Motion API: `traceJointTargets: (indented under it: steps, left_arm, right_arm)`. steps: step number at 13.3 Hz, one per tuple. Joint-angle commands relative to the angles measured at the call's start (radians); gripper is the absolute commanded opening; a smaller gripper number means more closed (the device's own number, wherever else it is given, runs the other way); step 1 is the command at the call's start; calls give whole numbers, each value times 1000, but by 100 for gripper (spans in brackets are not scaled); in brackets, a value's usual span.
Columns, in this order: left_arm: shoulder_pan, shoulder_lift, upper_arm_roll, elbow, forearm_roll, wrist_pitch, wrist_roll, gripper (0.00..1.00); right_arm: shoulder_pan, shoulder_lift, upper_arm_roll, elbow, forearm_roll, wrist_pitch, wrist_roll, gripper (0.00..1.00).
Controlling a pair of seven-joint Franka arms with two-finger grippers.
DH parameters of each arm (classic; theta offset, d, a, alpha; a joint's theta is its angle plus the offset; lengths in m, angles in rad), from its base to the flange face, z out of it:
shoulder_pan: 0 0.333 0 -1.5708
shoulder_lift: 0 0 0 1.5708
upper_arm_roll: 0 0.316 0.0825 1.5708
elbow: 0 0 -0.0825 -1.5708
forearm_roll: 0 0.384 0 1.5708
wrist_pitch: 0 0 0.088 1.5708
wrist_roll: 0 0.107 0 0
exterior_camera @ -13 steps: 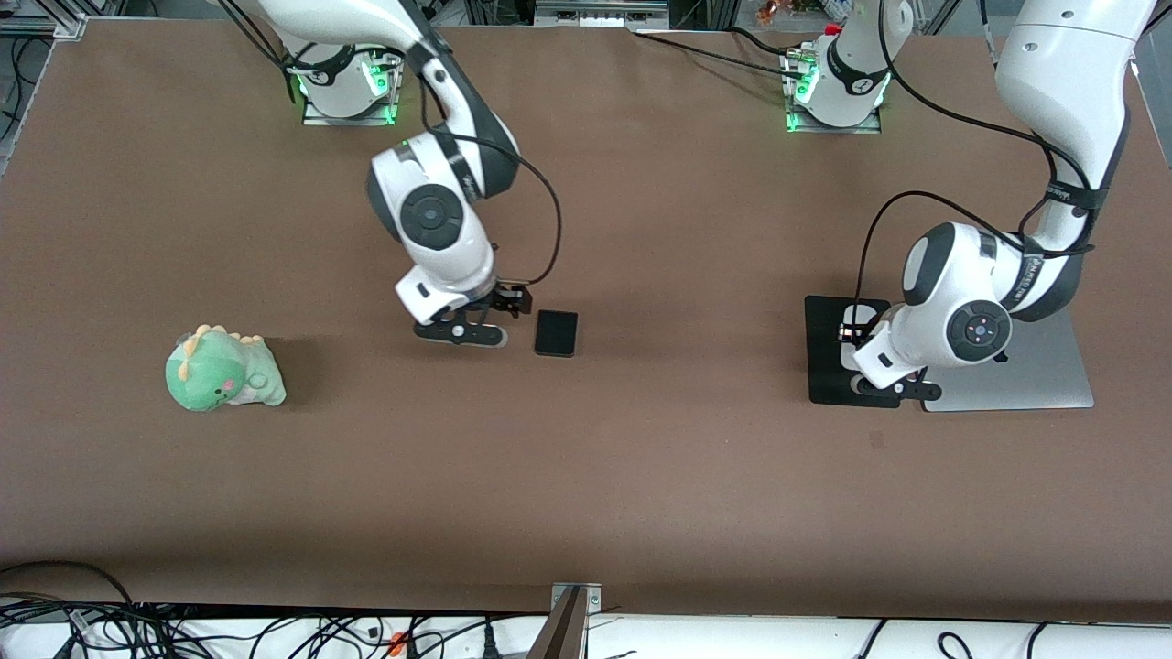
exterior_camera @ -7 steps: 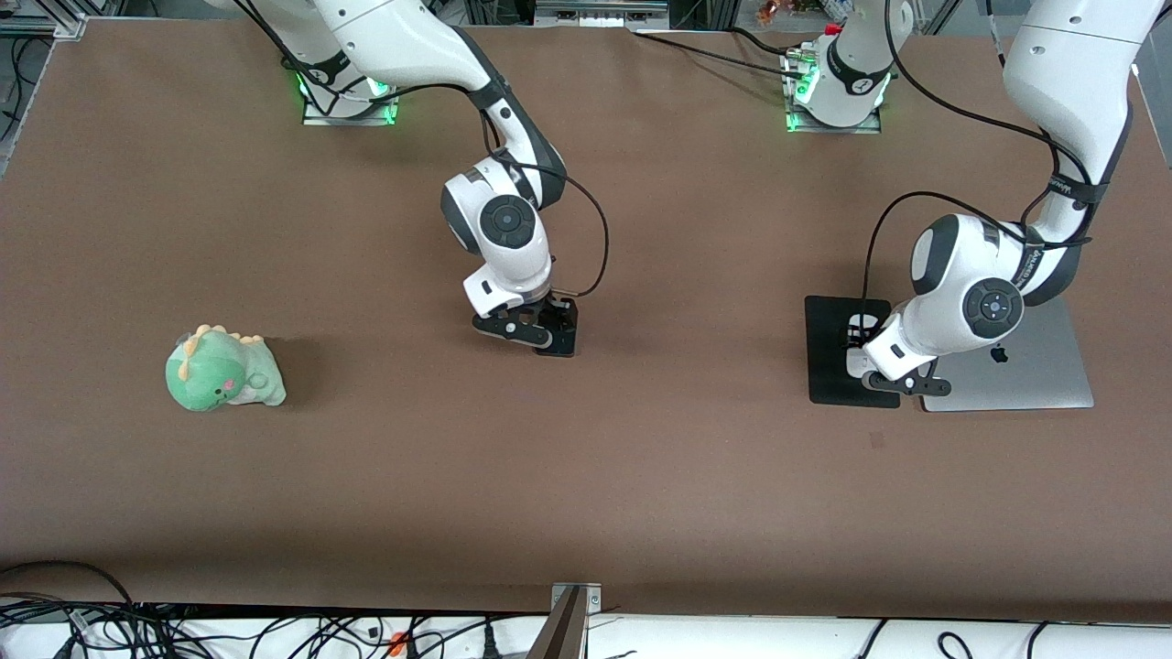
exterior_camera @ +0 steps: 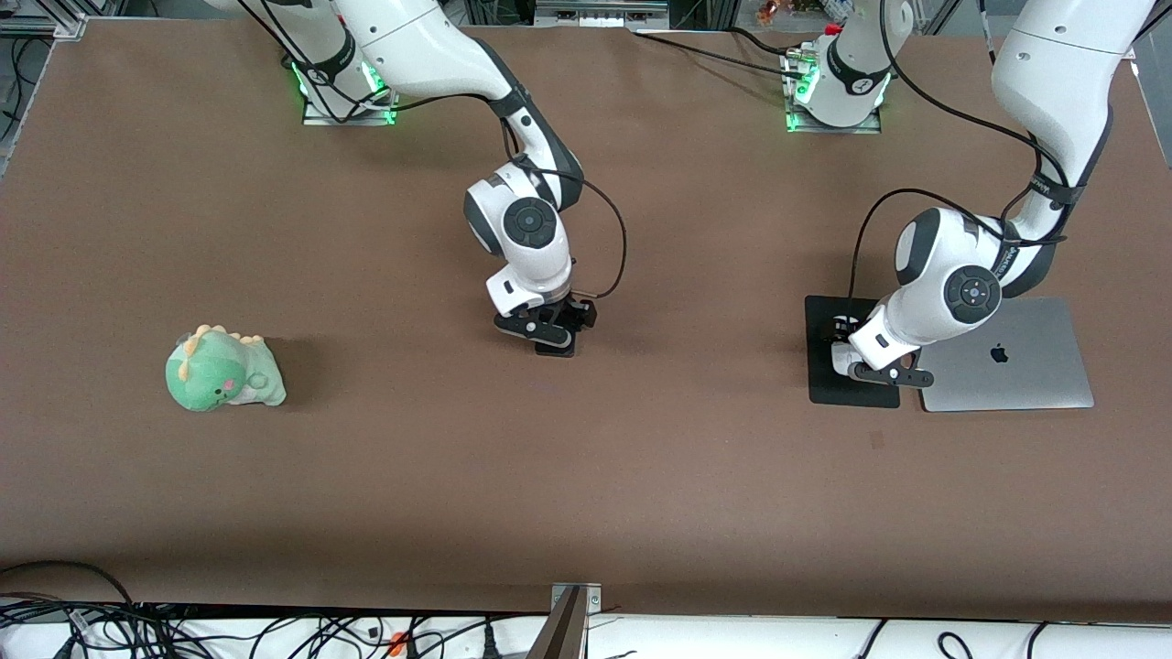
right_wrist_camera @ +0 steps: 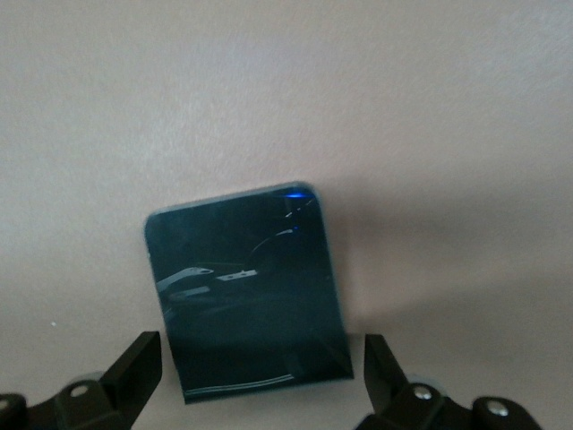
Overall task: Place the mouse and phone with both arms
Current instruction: 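Release the mouse with the left gripper while the right gripper grasps the phone, then raise the left gripper while the right gripper lifts the phone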
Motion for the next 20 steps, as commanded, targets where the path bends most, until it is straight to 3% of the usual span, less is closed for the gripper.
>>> traceJointTargets:
  steps: [1, 3, 4, 6, 7, 8, 10, 14, 16, 20]
  left_arm:
    - [9, -39, -10, 2, -5, -31, 18, 100]
    - [3, -76, -37, 93, -6, -176, 14, 100]
    - [3, -83, -45, 181, -5, -312, 15, 100]
    - [0, -82, -62, 388, -5, -611, 26, 100]
    - [0, -84, -77, 466, -5, -691, 33, 100]
    - [2, -88, -79, 526, -5, -741, 55, 100]
    - [2, -134, -83, 652, -23, -824, 78, 100]
    - [11, -196, -77, 813, -80, -925, 70, 100]
    - [3, -194, -79, 813, -60, -927, 54, 100]
    - [11, -196, -82, 813, -69, -927, 52, 100]
  right_arm:
    - [19, 30, -11, 23, 2, 12, -22, 100]
    - [23, 32, -11, 23, 0, 12, -57, 100]
    - [23, 29, -12, 23, 0, 12, -78, 95]
    - [11, 23, -14, 23, 2, 6, -141, 62]
    - [2, 20, -15, 23, 2, -2, -166, 49]
    - [-6, 15, -15, 21, 2, -20, -195, 42]
    - [-26, -17, -34, 23, 2, -92, -268, 42]
    - [-76, -100, -149, 5, 14, -261, -572, 42]
    - [-133, -135, -172, -31, 14, -281, -705, 42]
    - [-199, -198, -275, -155, 18, -272, -962, 42]
